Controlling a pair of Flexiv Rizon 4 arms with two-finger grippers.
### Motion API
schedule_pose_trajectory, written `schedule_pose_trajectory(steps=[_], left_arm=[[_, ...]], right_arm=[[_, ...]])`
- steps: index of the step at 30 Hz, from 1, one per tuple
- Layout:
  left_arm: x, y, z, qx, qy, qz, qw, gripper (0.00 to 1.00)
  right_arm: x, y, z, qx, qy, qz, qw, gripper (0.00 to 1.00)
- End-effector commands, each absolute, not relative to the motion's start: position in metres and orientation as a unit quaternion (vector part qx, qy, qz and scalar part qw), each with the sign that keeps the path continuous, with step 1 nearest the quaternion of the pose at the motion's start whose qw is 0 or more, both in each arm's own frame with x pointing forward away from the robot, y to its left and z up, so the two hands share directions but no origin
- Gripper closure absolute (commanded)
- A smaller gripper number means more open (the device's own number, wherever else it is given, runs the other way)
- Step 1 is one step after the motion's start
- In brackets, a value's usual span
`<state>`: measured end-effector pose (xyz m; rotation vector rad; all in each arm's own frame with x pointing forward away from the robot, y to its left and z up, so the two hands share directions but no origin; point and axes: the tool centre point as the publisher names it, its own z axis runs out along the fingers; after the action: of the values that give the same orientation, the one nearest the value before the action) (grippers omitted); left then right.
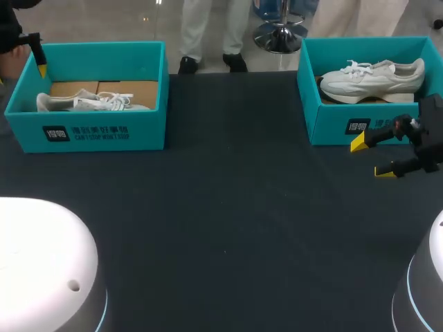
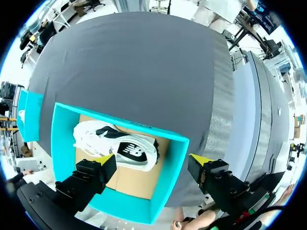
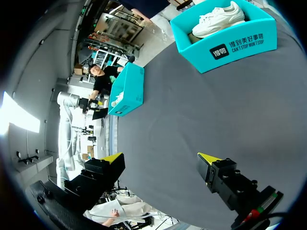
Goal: Take the shoe out of the shoebox, open the shoe tongue, remove and reinsert the insole, then place the shoe into the shoebox
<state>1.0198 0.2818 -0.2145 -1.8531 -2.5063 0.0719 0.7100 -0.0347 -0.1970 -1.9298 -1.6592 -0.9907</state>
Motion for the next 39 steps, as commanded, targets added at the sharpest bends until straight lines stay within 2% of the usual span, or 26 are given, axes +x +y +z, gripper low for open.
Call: schedule_pose_trajectory(steps=[1, 26, 39], left_arm=[[1.021, 0.281, -0.2, -0.576, -0.816, 0.043, 0.024, 0.0], [1.009, 0.277, -0.187, -0.559, -0.826, 0.065, 0.033, 0.0], [0.983, 0.224, -0.165, -0.452, -0.883, 0.125, 0.036, 0.0]], right_arm=[[0.71, -0.034, -0.197, -0.693, -0.594, -0.354, 0.203, 0.0], [0.71, -0.034, -0.197, -0.693, -0.594, -0.354, 0.203, 0.0], [0.723, -0.038, -0.197, -0.695, -0.591, -0.354, 0.205, 0.0]])
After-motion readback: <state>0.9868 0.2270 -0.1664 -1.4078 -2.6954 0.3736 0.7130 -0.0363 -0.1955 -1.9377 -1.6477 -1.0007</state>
